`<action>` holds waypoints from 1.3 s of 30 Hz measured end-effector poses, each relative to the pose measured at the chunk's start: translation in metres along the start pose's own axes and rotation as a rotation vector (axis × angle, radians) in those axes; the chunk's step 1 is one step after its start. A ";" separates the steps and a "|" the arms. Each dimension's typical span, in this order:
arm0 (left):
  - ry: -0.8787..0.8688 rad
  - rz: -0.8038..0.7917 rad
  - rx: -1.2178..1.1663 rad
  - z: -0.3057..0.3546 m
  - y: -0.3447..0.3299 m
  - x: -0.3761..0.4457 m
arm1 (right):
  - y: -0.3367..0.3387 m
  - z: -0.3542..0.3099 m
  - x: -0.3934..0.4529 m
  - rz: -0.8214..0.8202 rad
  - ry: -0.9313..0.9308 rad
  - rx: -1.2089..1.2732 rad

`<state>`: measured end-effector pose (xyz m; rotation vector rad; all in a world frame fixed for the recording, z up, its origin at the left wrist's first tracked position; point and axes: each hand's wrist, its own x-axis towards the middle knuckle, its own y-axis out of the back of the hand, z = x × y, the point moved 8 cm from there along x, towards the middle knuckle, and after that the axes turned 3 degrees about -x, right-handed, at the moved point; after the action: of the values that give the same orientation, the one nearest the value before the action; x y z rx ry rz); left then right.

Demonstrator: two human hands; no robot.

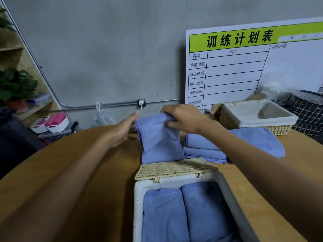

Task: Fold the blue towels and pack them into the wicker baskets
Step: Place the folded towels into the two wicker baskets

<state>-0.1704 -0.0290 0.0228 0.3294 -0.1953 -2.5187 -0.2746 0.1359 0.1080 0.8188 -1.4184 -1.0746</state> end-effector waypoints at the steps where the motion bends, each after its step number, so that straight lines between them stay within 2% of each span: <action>1: 0.101 -0.079 -0.095 0.000 -0.003 -0.007 | 0.015 -0.001 -0.001 0.034 0.004 0.037; 4: 0.284 -0.410 -0.228 0.008 -0.025 -0.039 | 0.054 -0.007 -0.007 0.134 0.042 0.144; 8: 0.308 -0.781 -0.574 0.029 -0.058 -0.087 | 0.086 -0.019 -0.016 0.200 0.104 0.205; 10: 0.276 -0.903 -0.723 0.034 -0.069 -0.103 | 0.099 -0.026 -0.022 0.214 0.141 0.288; 12: 0.265 -0.936 -0.817 0.035 -0.077 -0.113 | 0.112 -0.034 -0.029 0.246 0.191 0.369; 14: 0.236 -0.895 -0.901 0.036 -0.084 -0.122 | 0.120 -0.042 -0.038 0.278 0.234 0.428; 17: 0.157 -0.666 -0.970 0.044 -0.088 -0.132 | 0.114 -0.044 -0.056 0.319 0.255 0.489; 20: 0.021 -0.289 -0.804 0.043 -0.080 -0.143 | 0.090 -0.038 -0.082 0.338 0.140 0.634; 23: -0.178 -0.106 -0.603 0.042 -0.077 -0.163 | 0.063 -0.037 -0.117 0.397 -0.037 0.745; 25: -0.293 -0.084 -0.502 0.039 -0.079 -0.180 | 0.041 -0.040 -0.139 0.331 -0.187 0.880; 27: -0.341 -0.115 -0.471 0.030 -0.084 -0.195 | 0.023 -0.050 -0.156 0.189 -0.283 1.133; 30: -0.356 -0.095 -0.421 0.012 -0.090 -0.212 | 0.005 -0.072 -0.176 -0.035 -0.393 1.484; 32: -0.306 -0.076 -0.400 0.000 -0.093 -0.218 | 0.003 -0.084 -0.184 -0.125 -0.417 1.621; 35: -0.269 -0.114 -0.321 -0.006 -0.097 -0.227 | 0.003 -0.088 -0.190 -0.162 -0.353 1.529; 39: -0.313 -0.195 -0.052 -0.009 -0.099 -0.227 | -0.003 -0.088 -0.198 -0.187 -0.291 1.439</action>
<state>-0.0395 0.1812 0.0371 -0.0739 -0.2283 -2.7531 -0.1603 0.3040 0.0320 1.8481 -2.3740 -0.1080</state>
